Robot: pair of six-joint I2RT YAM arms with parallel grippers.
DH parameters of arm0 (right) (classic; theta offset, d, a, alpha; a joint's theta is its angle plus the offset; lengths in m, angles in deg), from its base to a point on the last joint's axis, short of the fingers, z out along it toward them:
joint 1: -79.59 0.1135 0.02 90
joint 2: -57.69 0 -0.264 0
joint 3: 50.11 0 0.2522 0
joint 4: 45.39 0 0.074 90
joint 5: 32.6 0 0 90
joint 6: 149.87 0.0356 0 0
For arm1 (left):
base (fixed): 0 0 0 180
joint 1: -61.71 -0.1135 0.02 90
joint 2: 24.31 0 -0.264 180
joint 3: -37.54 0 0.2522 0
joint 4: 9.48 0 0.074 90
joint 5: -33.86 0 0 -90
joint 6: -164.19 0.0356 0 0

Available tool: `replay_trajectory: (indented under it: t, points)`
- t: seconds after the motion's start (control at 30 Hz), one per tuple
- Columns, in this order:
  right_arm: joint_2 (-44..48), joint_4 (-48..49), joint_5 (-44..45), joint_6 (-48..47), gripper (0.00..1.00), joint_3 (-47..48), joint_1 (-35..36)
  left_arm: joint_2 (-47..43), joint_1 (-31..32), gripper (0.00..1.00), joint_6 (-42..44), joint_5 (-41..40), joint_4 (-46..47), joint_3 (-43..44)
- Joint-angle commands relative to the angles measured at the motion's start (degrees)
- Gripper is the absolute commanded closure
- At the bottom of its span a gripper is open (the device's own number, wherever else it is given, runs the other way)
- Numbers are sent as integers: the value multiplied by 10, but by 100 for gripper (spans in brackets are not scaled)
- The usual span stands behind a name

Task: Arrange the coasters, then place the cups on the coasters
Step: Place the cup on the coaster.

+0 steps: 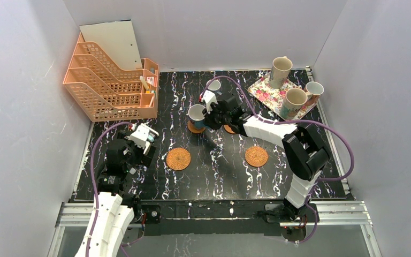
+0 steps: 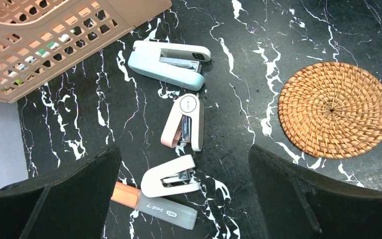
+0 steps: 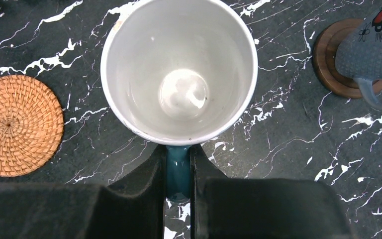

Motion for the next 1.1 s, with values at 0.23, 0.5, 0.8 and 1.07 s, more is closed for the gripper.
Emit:
replay_trajectory:
  t: [0.23,0.5,0.8,1.07]
  points:
    - [0,64,6,3,99,27,2,-5,-4,2,4,14,-8,-4]
    - [-9,62,15,3,99,35,6,-5,-5,2,4,15,-9,-4]
    - [-20,62,30,-3,99,40,18,-4,-5,2,4,15,-9,-4]
    - [-15,61,47,-8,99,43,23,-6,-5,2,4,15,-9,-4]
